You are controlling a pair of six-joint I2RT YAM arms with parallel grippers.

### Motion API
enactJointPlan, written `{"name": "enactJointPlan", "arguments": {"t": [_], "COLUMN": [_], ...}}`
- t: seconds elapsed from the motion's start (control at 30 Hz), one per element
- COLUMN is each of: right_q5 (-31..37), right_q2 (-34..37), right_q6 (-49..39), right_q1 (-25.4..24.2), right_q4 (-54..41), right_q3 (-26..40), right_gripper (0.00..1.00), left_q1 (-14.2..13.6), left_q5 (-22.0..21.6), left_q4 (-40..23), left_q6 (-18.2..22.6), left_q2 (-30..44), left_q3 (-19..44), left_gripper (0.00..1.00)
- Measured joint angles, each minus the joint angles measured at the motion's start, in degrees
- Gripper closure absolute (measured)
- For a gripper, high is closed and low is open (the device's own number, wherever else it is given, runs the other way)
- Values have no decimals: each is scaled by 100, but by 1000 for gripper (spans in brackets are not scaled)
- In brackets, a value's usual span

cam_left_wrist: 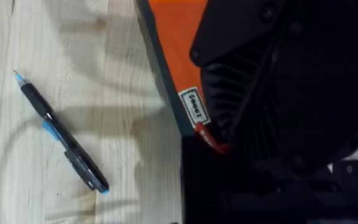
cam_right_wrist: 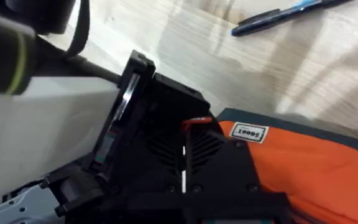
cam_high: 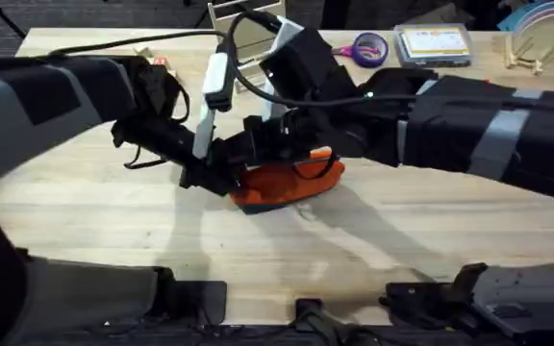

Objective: Unzip the bag, pick up the pens from the table one at a time and place them inside, then zip the bag closed.

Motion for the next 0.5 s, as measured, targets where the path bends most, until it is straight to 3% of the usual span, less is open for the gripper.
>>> {"name": "enactJointPlan", "arguments": {"t": [0.13, 0.23, 0.37, 0.47, 0.5], "right_q5": [1, 9, 72, 256, 325], "right_q2": [-1, 0, -16, -74, -108], "right_q6": [-12, -124, -336, -537, -644], "right_q1": [-2, -7, -98, -213, -264], "right_q4": [1, -24, -177, -397, -471], "right_q3": [0, 0, 0, 0, 0], "right_gripper": [967, 850, 544, 132, 35], "left_q1": [0, 0, 0, 0, 0], "left_q5": [0, 10, 28, 34, 45], "left_q4": [0, -7, -4, -4, -4], "left_q6": [-1, 0, 1, 2, 2], "left_q2": [0, 0, 0, 0, 0], "left_q3": [0, 0, 0, 0, 0], "left_gripper": [958, 958, 958, 958, 958]}}
